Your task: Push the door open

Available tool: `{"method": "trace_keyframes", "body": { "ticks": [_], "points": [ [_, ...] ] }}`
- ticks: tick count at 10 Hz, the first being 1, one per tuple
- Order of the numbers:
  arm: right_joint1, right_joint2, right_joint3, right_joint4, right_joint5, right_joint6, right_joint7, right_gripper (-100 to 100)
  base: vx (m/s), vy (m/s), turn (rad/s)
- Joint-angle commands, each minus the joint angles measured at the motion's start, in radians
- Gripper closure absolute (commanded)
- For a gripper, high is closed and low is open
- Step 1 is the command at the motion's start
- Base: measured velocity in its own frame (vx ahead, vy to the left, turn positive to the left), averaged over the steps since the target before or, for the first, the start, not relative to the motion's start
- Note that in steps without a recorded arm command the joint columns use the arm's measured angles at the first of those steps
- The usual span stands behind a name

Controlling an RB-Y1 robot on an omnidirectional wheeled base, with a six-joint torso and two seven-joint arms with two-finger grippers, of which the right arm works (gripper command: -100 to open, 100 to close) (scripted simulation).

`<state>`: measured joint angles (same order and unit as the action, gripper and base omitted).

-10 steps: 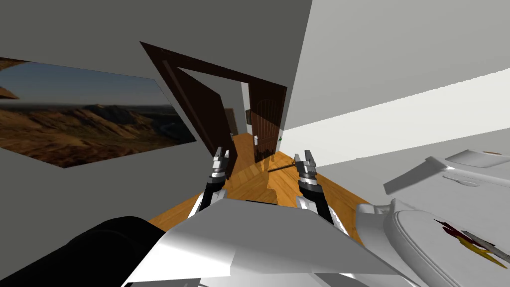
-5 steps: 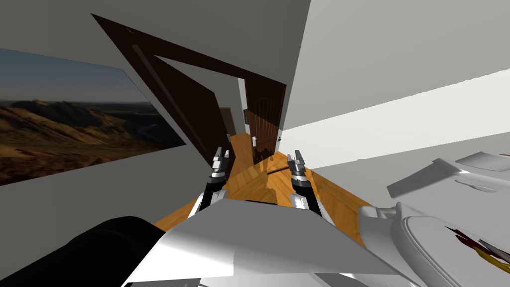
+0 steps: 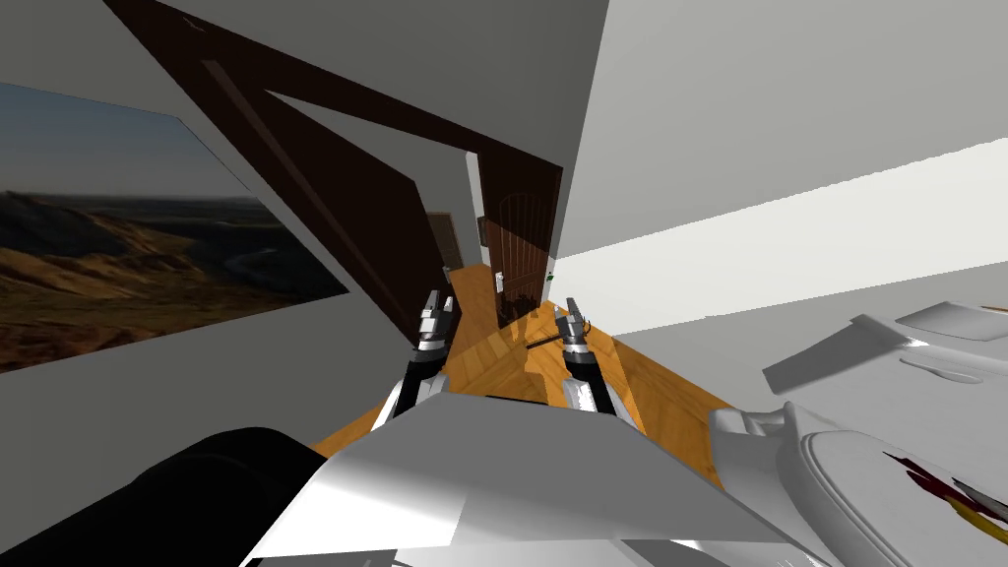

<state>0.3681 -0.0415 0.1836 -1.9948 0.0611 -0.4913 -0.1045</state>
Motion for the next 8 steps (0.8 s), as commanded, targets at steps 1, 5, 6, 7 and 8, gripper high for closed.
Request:
{"method": "trace_keyframes", "body": {
  "ticks": [1,5,6,7,8],
  "points": [
    [-0.029,-0.01,0.021,0.031,-0.004,0.011,-0.011,-100,0.14,-0.003,-0.071],
    [-0.105,-0.025,0.102,0.136,-0.007,0.025,-0.032,-100,0.139,0.004,-0.074],
    [-0.118,-0.027,0.116,0.155,-0.007,0.028,-0.036,-100,0.136,0.011,-0.064],
    [-0.132,-0.029,0.131,0.173,-0.008,0.03,-0.04,-100,0.122,-0.001,-0.054],
    [-0.145,-0.031,0.145,0.192,-0.008,0.033,-0.043,-100,0.108,-0.011,-0.046]
  ]
}}
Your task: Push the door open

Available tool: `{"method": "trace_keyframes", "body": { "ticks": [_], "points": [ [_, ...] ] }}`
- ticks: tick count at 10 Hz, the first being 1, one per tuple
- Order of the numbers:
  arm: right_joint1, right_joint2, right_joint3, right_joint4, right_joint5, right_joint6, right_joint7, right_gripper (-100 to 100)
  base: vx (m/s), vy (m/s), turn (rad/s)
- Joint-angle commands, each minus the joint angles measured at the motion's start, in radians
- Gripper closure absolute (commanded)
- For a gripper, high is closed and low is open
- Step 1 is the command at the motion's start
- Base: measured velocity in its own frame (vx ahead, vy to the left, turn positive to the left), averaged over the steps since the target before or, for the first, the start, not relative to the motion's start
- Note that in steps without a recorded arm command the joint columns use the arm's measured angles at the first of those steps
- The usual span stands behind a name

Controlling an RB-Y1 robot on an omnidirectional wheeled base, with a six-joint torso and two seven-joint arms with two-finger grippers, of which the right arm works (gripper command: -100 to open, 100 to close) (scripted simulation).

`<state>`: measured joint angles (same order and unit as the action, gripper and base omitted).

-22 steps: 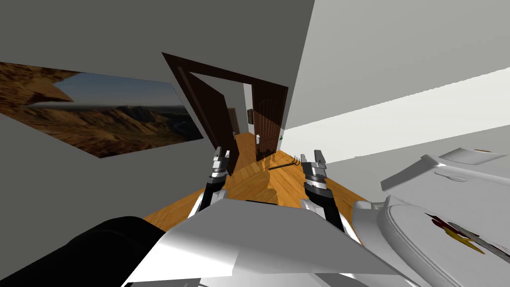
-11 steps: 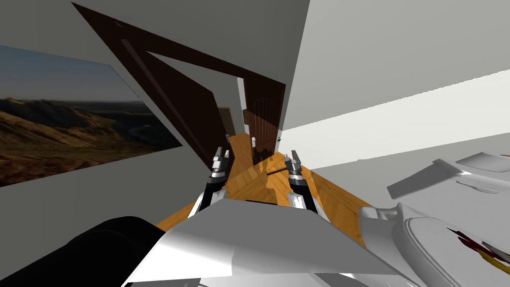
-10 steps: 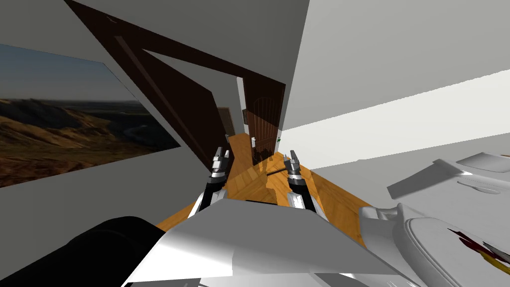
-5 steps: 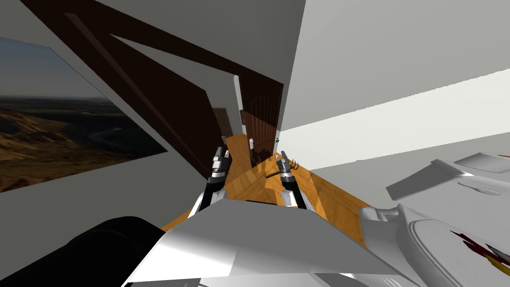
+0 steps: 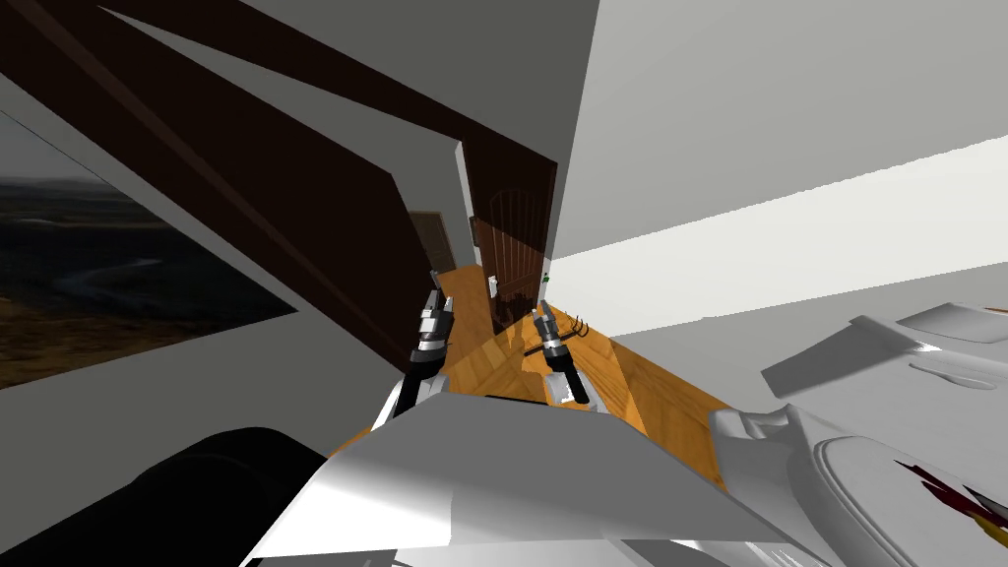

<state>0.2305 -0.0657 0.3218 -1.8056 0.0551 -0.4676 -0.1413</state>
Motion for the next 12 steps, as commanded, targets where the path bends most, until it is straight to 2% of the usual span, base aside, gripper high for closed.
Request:
{"method": "trace_keyframes", "body": {
  "ticks": [1,2,3,12],
  "points": [
    [-0.035,-0.011,0.035,0.04,-0.003,0.014,-0.014,-100,0.133,-0.006,-0.091],
    [-0.048,-0.012,0.05,0.059,-0.004,0.017,-0.018,-100,0.133,-0.002,-0.087],
    [-0.076,-0.015,0.079,0.096,-0.005,0.022,-0.026,-100,0.136,0.003,-0.093],
    [-0.199,-0.023,0.211,0.266,-0.01,0.046,-0.06,-100,0.108,0.012,-0.058]
  ]
}}
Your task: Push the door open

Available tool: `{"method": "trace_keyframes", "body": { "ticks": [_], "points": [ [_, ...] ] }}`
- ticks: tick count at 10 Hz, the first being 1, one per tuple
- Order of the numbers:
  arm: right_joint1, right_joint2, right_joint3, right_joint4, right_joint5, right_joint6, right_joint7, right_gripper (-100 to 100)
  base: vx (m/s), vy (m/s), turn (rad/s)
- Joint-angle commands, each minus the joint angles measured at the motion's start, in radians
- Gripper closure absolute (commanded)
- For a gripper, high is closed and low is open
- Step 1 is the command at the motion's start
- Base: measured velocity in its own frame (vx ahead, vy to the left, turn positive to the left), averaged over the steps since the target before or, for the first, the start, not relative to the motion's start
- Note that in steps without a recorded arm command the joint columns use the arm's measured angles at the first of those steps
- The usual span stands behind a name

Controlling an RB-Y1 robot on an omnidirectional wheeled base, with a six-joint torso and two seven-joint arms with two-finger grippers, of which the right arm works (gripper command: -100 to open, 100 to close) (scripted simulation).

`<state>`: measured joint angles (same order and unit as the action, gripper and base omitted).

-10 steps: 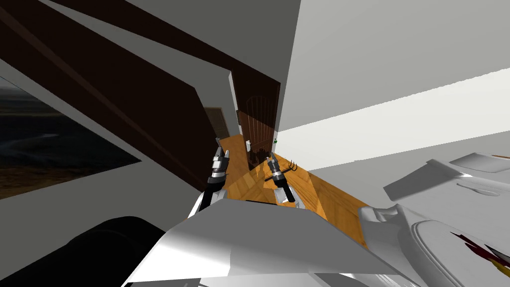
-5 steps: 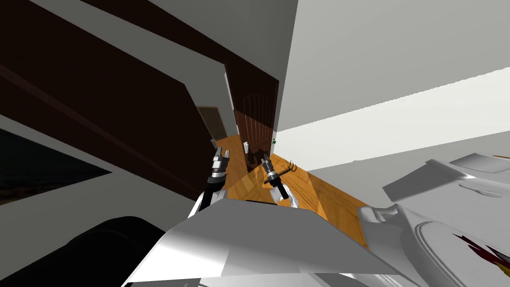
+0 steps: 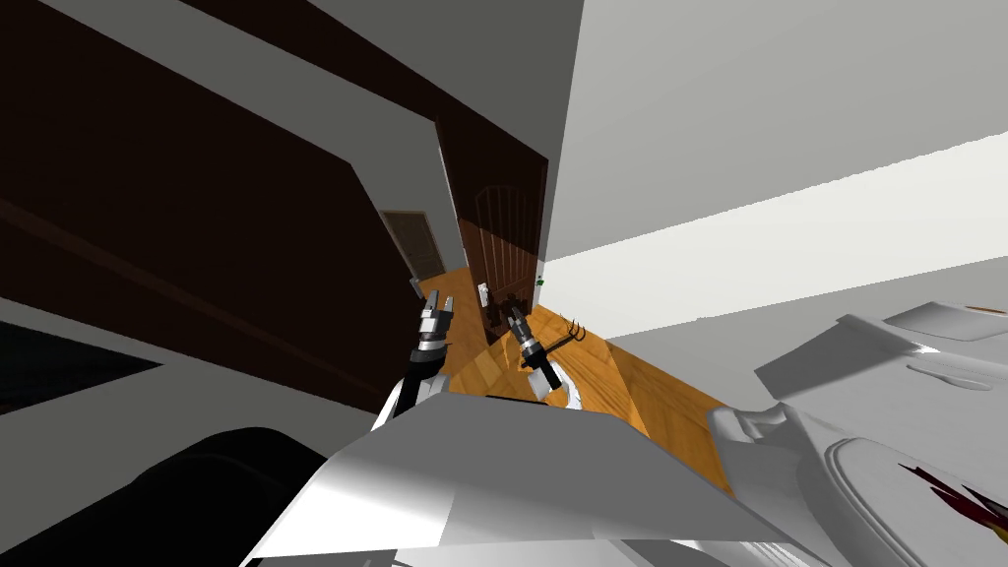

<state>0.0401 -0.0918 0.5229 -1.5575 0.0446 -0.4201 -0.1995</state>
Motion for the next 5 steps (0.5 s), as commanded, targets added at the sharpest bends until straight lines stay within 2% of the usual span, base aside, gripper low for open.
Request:
{"method": "trace_keyframes", "body": {
  "ticks": [1,5],
  "points": [
    [-0.022,0.003,0.024,0.037,0.0,0.001,-0.005,-100,0.098,0.014,-0.05],
    [-0.075,0.002,0.08,0.109,-0.002,0.011,-0.02,-100,0.098,0.012,-0.055]
  ]
}}
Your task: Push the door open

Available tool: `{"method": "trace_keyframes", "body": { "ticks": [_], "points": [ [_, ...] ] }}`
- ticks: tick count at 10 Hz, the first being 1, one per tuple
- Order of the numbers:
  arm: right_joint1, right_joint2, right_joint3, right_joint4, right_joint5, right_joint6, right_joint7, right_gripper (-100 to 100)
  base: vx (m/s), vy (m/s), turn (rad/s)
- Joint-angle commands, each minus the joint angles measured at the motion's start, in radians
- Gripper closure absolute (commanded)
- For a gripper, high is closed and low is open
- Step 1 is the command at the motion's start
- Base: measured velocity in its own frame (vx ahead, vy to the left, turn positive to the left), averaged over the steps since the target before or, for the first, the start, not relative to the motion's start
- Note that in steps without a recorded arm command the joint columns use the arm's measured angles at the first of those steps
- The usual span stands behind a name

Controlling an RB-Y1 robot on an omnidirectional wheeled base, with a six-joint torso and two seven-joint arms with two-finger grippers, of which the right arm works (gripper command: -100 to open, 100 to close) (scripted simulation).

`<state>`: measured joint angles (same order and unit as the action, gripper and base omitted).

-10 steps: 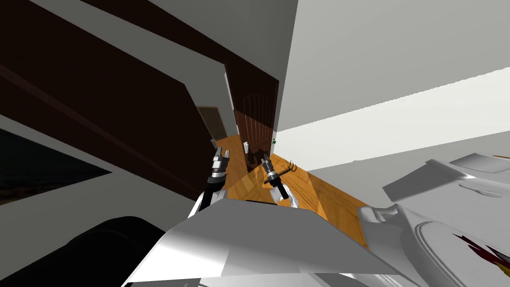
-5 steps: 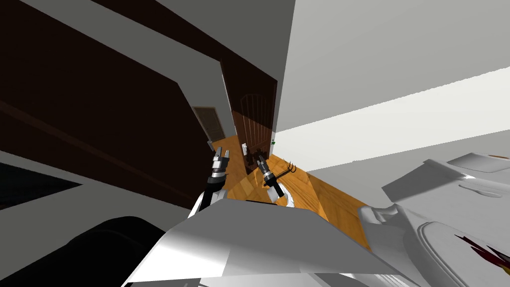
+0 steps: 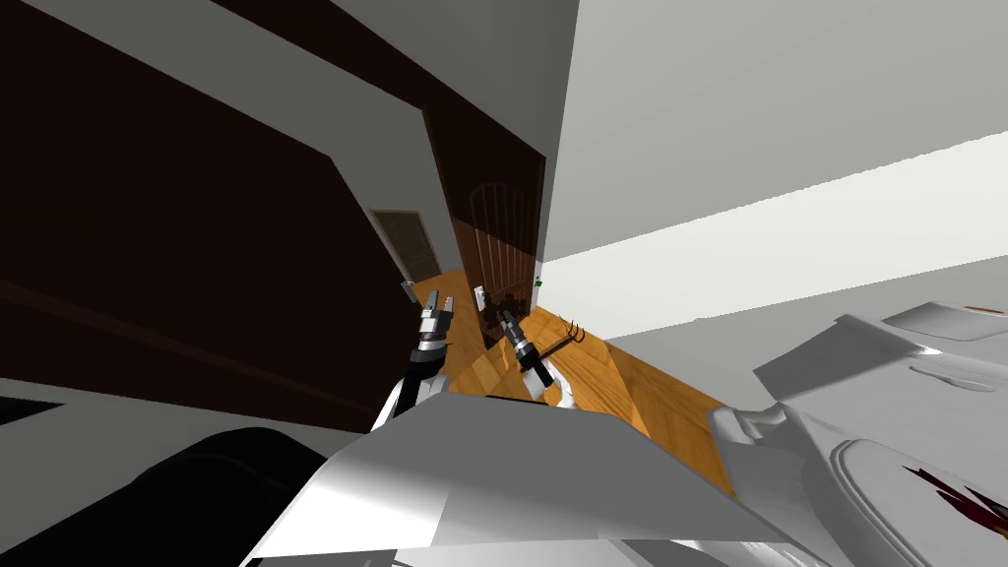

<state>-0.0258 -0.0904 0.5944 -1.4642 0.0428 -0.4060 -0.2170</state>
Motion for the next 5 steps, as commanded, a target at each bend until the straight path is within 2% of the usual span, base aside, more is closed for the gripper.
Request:
{"method": "trace_keyframes", "body": {
  "ticks": [1,2,5],
  "points": [
    [-0.022,0.001,0.022,0.033,-0.001,0.0,-0.006,-100,0.102,0.016,-0.05],
    [-0.047,0.001,0.049,0.068,-0.002,0.005,-0.013,-100,0.131,0.027,-0.069],
    [-0.082,0.002,0.086,0.116,-0.003,0.011,-0.023,-100,0.12,0.016,-0.06]
  ]
}}
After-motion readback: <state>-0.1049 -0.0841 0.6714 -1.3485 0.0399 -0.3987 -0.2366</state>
